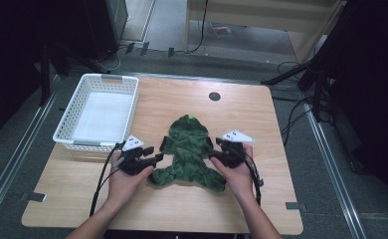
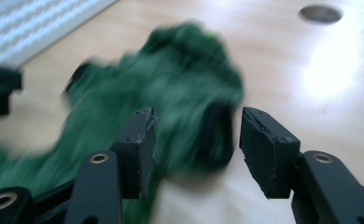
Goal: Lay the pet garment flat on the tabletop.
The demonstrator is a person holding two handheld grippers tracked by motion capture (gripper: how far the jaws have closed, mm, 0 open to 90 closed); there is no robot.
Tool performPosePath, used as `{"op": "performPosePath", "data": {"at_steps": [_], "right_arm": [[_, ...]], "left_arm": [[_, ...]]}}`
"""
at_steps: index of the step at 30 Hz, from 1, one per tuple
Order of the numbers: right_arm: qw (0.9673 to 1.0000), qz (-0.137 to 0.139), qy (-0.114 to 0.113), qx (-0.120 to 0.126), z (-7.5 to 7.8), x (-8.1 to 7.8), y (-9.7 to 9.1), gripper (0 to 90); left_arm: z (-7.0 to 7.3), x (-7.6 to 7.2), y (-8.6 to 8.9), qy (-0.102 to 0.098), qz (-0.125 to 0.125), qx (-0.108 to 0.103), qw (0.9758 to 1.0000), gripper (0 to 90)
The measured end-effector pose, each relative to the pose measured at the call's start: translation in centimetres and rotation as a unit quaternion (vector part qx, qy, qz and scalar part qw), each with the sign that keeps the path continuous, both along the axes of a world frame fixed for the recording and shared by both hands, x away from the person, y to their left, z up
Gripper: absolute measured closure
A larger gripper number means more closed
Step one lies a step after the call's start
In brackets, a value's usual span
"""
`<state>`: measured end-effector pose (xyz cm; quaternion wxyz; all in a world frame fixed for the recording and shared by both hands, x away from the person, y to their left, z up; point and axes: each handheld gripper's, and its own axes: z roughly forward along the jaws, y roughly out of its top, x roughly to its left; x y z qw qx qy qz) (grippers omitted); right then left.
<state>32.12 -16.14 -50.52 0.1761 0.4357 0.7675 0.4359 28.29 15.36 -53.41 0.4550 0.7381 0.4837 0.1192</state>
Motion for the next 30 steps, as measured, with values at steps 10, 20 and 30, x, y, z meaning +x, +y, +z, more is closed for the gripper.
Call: {"op": "performPosePath", "data": {"at_steps": [10, 20, 30], "right_arm": [[0.9996, 0.007, 0.026, -0.011, -2.7, -7.0, -2.5, 43.2], [0.9999, -0.010, 0.004, 0.002, -3.4, -8.6, -5.6, 34.0], [0.9981, -0.058, -0.001, 0.021, -2.9, -9.1, -8.7, 15.2]], "left_arm": [[-1.3, -3.3, 0.7, -0.005, -0.020, 0.041, 0.9989, 50.3], [-0.7, -5.7, 3.1, -0.066, -0.006, 0.037, 0.9971, 44.1], [0.5, -8.8, 9.3, -0.119, 0.087, 0.014, 0.9890, 18.4]]}}
